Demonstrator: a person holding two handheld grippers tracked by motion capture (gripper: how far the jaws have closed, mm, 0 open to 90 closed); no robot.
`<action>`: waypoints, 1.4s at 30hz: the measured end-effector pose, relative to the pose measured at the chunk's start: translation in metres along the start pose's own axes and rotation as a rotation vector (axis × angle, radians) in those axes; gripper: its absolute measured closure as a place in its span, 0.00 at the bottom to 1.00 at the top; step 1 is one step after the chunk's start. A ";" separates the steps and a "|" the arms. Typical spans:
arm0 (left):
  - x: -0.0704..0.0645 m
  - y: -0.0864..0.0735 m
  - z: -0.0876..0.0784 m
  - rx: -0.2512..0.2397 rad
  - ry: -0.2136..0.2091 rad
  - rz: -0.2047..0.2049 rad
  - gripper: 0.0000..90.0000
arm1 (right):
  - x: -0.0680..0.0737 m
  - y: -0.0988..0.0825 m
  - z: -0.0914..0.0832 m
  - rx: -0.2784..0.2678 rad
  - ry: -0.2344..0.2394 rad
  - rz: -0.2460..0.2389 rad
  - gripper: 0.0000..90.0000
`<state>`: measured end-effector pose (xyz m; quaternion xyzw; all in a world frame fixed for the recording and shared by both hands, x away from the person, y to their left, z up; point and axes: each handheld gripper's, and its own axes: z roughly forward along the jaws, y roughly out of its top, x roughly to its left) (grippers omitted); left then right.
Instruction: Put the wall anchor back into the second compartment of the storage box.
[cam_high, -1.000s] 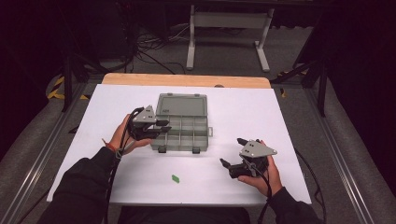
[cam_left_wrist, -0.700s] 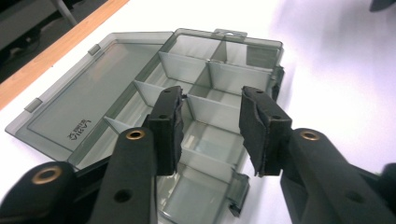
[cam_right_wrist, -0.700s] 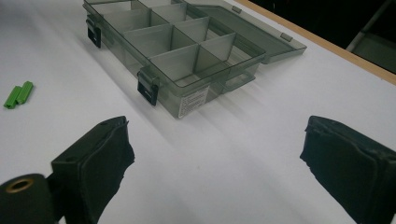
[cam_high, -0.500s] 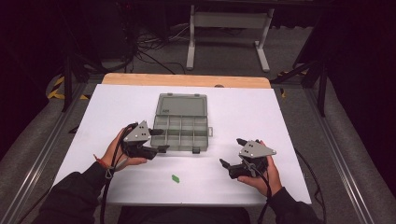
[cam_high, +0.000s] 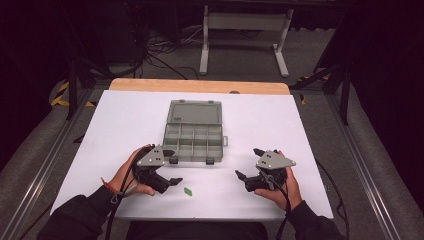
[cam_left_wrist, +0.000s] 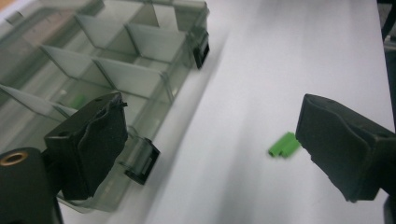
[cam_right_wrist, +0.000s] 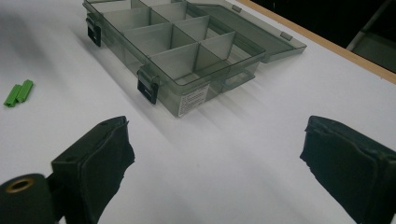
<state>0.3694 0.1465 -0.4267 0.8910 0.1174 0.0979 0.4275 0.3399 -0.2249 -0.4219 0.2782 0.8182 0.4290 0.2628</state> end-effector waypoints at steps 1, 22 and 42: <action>-0.002 -0.001 0.002 0.008 -0.006 -0.004 0.10 | 0.000 0.000 0.000 0.001 -0.001 -0.003 0.09; -0.016 0.002 0.037 0.139 -0.169 0.094 0.62 | 0.001 0.000 0.001 0.006 0.006 -0.009 0.09; -0.017 0.003 0.046 0.210 -0.228 0.093 0.86 | 0.002 0.000 0.003 0.022 0.023 -0.019 0.10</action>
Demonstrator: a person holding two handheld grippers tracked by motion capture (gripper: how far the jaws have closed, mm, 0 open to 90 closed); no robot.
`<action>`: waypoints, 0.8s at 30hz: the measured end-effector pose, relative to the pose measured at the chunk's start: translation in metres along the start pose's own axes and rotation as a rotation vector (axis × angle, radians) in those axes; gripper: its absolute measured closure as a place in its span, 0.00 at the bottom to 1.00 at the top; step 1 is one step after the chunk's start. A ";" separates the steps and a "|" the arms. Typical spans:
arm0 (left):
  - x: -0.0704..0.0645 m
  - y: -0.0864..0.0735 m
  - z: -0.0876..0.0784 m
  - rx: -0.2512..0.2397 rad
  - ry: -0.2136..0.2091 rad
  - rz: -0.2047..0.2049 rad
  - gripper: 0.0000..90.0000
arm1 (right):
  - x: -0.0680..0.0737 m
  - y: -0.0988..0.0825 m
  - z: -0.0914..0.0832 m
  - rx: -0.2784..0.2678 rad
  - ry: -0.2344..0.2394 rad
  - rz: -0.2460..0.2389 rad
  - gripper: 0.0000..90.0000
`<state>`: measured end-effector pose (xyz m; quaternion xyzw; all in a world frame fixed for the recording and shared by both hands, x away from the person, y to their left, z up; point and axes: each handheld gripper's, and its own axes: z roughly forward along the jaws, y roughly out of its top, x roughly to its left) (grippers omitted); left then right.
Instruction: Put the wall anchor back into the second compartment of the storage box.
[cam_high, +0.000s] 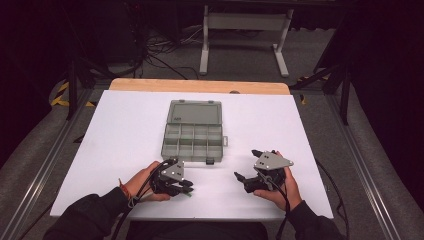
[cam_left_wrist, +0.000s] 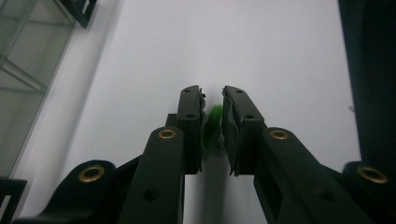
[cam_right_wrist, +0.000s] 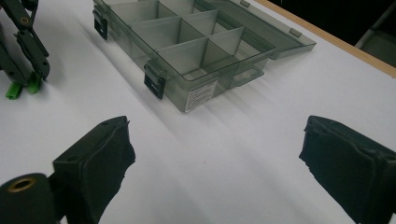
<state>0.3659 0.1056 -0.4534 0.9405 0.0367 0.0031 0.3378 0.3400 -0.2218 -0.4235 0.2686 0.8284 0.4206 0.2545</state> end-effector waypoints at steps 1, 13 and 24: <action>0.000 0.000 0.000 0.003 0.002 0.004 0.86 | 0.000 0.000 0.000 0.003 0.000 -0.002 0.10; -0.002 0.001 0.000 -0.001 0.035 0.028 0.94 | 0.000 0.000 0.000 0.002 -0.005 -0.004 0.10; -0.001 0.001 -0.005 -0.020 0.076 0.027 0.94 | -0.002 0.000 -0.003 -0.016 -0.031 0.002 0.10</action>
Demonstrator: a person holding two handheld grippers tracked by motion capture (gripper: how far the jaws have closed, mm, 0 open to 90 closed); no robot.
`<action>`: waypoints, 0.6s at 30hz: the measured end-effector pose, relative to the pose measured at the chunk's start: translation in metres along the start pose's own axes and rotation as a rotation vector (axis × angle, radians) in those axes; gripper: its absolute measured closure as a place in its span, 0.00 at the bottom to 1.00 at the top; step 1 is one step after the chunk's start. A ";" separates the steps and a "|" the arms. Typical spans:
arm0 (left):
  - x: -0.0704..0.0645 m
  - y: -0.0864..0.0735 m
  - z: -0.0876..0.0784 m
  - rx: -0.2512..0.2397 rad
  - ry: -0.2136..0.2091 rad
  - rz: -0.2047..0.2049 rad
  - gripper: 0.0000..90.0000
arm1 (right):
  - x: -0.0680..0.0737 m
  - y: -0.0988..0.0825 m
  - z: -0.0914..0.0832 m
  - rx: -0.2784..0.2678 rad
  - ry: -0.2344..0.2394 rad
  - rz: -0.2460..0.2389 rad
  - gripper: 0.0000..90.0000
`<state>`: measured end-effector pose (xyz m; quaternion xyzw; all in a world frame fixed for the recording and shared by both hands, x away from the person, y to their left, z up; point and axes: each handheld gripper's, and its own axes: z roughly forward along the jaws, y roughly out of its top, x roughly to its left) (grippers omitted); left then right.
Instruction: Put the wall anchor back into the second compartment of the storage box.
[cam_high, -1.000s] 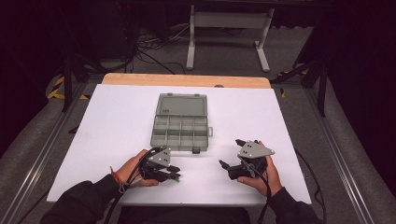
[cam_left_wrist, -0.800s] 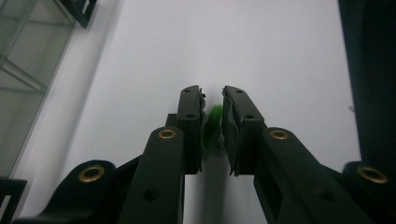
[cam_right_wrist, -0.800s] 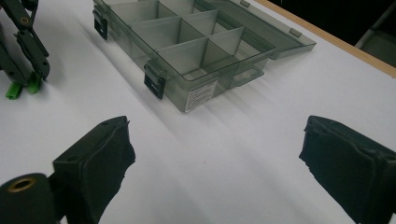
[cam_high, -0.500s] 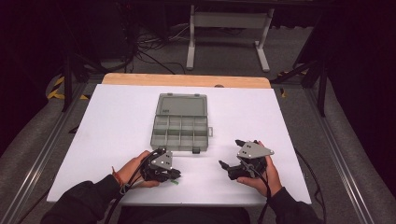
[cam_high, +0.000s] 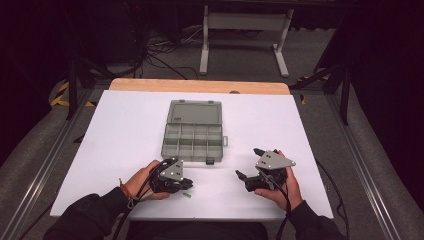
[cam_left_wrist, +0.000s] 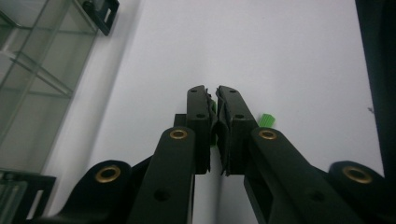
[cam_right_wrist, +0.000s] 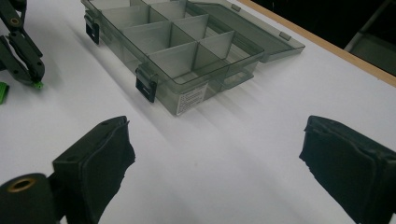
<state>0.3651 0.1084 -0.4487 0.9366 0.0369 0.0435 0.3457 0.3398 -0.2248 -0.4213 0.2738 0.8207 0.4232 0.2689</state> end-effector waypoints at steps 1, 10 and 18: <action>0.001 0.001 -0.001 -0.005 0.006 0.008 0.94 | 0.000 0.000 0.000 -0.001 0.001 -0.001 0.10; 0.010 0.004 -0.015 -0.046 0.063 0.006 0.94 | -0.001 0.000 -0.001 -0.008 -0.003 0.003 0.10; 0.024 0.010 -0.028 -0.110 0.110 0.002 0.94 | -0.003 0.000 0.000 -0.013 -0.012 0.010 0.10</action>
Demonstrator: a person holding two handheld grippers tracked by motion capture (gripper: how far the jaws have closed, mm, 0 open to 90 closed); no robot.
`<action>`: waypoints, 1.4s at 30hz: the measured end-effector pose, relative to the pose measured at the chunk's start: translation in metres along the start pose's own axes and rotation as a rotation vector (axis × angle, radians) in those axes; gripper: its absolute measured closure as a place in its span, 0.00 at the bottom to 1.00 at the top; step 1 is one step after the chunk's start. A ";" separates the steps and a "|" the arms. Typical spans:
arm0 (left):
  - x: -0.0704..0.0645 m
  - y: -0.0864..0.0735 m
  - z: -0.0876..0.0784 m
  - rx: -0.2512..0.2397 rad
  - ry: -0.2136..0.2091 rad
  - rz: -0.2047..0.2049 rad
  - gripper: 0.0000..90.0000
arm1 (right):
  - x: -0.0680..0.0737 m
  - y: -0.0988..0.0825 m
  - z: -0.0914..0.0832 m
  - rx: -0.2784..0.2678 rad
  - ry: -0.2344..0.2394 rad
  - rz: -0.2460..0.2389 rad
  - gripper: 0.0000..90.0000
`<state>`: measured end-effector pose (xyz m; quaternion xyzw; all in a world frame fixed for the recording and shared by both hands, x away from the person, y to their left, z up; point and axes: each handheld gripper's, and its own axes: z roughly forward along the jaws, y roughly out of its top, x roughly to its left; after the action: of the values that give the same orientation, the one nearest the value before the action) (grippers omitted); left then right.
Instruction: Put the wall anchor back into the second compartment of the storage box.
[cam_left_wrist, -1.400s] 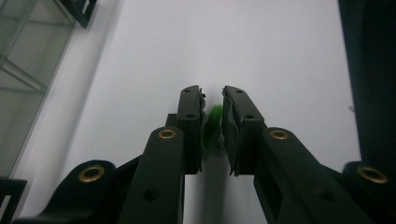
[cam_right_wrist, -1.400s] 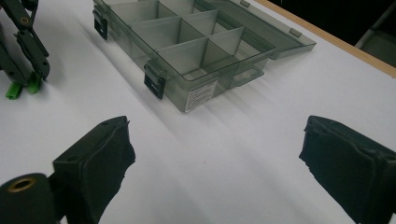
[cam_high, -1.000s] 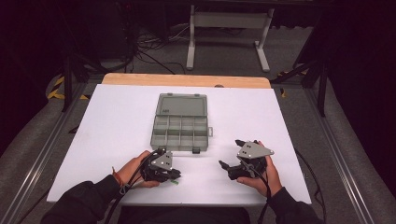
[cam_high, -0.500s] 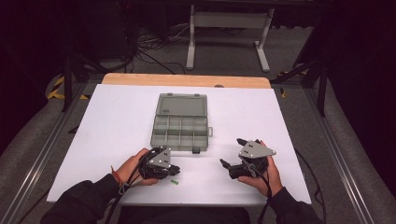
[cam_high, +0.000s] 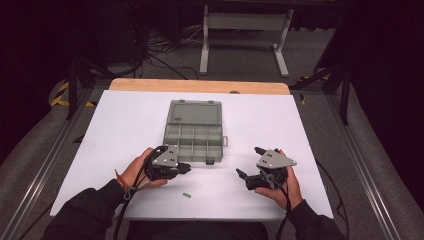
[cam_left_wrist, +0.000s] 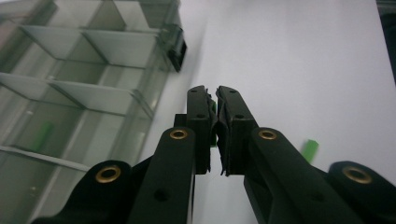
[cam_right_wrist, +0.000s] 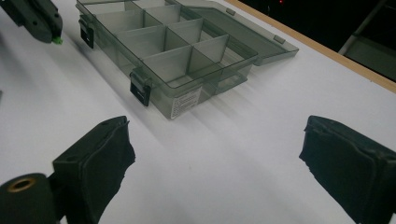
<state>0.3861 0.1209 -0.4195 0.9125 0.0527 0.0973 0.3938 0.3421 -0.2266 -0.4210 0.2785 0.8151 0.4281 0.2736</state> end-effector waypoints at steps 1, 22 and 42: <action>0.001 0.001 -0.001 -0.008 0.009 -0.006 0.94 | 0.000 0.000 0.000 0.003 0.000 0.001 0.10; 0.055 0.022 -0.017 -0.113 0.101 -0.058 0.94 | 0.000 0.000 0.000 -0.023 -0.015 0.025 0.10; 0.096 0.016 0.006 -0.004 0.120 -0.133 0.94 | -0.001 0.000 -0.010 -0.058 -0.036 0.023 0.09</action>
<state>0.4814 0.1219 -0.3985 0.8986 0.1367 0.1256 0.3975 0.3362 -0.2329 -0.4164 0.2877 0.7941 0.4494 0.2911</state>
